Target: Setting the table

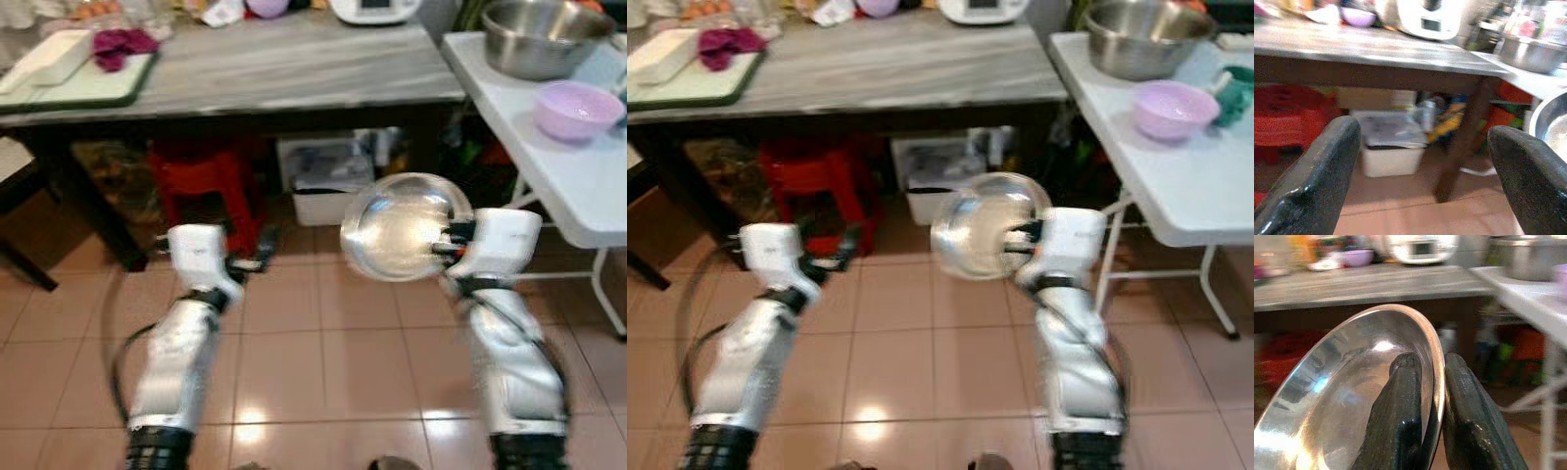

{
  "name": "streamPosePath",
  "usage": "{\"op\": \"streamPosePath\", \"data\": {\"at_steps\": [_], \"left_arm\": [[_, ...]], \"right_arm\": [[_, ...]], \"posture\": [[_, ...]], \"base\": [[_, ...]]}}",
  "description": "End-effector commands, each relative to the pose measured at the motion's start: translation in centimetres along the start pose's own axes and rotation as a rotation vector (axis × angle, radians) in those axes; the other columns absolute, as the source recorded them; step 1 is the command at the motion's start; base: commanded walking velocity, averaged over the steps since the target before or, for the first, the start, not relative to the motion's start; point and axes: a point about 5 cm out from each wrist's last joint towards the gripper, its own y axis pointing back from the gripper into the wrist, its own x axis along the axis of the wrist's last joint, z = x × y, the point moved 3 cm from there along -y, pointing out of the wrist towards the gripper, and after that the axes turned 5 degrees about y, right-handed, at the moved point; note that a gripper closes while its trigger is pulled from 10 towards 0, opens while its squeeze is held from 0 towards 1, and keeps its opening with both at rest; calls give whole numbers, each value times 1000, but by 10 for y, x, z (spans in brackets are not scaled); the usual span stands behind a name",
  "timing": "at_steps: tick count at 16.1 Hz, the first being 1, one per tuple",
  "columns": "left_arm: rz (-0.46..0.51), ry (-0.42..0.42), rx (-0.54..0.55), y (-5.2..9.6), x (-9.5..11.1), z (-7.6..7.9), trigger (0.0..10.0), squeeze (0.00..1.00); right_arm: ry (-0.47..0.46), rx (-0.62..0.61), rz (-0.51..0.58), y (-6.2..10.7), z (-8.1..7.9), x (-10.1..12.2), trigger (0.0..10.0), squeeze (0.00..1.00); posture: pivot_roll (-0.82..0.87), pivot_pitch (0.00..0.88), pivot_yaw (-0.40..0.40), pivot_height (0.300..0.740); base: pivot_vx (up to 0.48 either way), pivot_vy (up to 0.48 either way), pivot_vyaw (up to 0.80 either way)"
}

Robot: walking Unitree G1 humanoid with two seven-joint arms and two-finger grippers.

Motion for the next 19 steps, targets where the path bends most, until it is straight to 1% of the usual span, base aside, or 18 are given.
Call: {"op": "streamPosePath", "data": {"at_steps": [1, 5, 6, 14, 18, 19], "left_arm": [[2, 5, -36, -1, -1, 9, 10000, 0], [6, 27, -68, 0, 0, 11, 10000, 0], [8, 27, -73, 0, 1, 12, 10000, 0], [9, 36, -99, 1, 1, 16, 10000, 0], [5, 39, -108, 2, -1, 18, 10000, 0], [4, 40, -108, 2, -1, 19, 10000, 0]], "right_arm": [[11, -29, 24, 0, 9, 6, 10000, 0], [11, -30, 23, 0, 10, 5, 10000, 0], [13, -29, 23, 0, 9, 5, 10000, 0], [18, -14, 29, 0, 7, 5, 10000, 0], [17, -13, 27, 0, 7, 5, 10000, 0], [17, -13, 27, 0, 7, 5, 10000, 0]], "posture": [[-153, 141, 44, 740], [-153, 142, 45, 740], [-153, 142, 45, 740], [-153, 142, 45, 740], [-153, 142, 45, 740], [-153, 142, 45, 740]], "base": [[0, 0, 0], [0, 0, 0], [259, 0, 0], [328, 0, 0], [416, 0, 0], [480, 0, 531]]}}
